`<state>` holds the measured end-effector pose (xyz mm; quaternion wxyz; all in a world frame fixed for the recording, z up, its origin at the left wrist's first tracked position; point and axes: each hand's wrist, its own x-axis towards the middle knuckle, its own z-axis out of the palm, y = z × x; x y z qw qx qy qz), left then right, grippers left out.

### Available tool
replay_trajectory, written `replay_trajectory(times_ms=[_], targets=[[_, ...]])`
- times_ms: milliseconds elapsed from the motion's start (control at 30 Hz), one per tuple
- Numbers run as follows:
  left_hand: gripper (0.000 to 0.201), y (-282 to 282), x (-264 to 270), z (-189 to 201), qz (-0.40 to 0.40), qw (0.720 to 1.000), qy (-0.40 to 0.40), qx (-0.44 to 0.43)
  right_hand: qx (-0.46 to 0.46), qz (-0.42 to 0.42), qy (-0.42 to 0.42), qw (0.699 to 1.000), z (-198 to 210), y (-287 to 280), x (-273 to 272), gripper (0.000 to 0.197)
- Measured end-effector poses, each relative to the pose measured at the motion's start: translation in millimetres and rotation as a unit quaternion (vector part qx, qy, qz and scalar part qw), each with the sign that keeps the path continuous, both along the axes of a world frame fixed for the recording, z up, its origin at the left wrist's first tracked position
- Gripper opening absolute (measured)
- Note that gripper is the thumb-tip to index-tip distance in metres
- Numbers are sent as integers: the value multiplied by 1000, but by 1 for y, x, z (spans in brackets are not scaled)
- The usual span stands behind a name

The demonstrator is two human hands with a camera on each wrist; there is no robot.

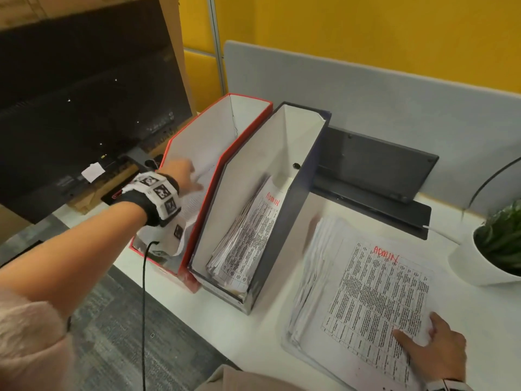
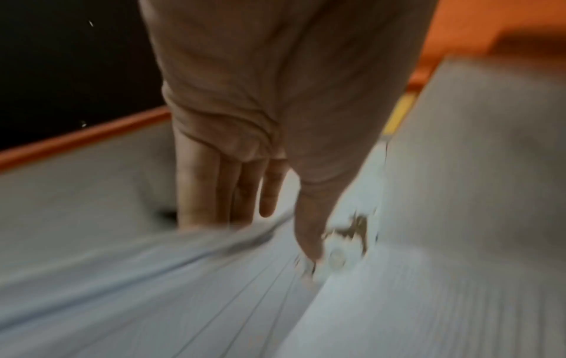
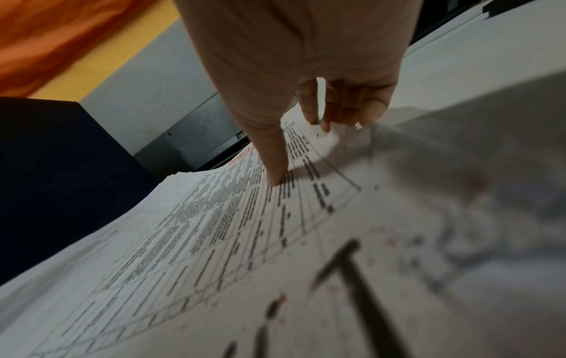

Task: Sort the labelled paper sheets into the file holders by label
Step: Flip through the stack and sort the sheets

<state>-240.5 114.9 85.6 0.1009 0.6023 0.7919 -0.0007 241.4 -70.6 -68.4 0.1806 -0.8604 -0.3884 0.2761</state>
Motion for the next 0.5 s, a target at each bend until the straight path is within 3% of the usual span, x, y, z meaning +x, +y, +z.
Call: replay_trajectory(times_ms=[133, 267, 367, 500], targets=[[24, -3, 35, 60, -23, 975, -108, 193, 11, 1, -4, 1000, 2, -2, -2, 92], [13, -29, 111, 99, -155, 912, -226, 307, 20, 10, -5, 1000, 3, -3, -4, 90], [7, -53, 173, 88, -241, 874, -327, 267, 27, 9, 7, 1000, 4, -4, -6, 89], [10, -79, 245, 29, -282, 887, -338, 142, 28, 12, 4, 1000, 4, -6, -6, 88]])
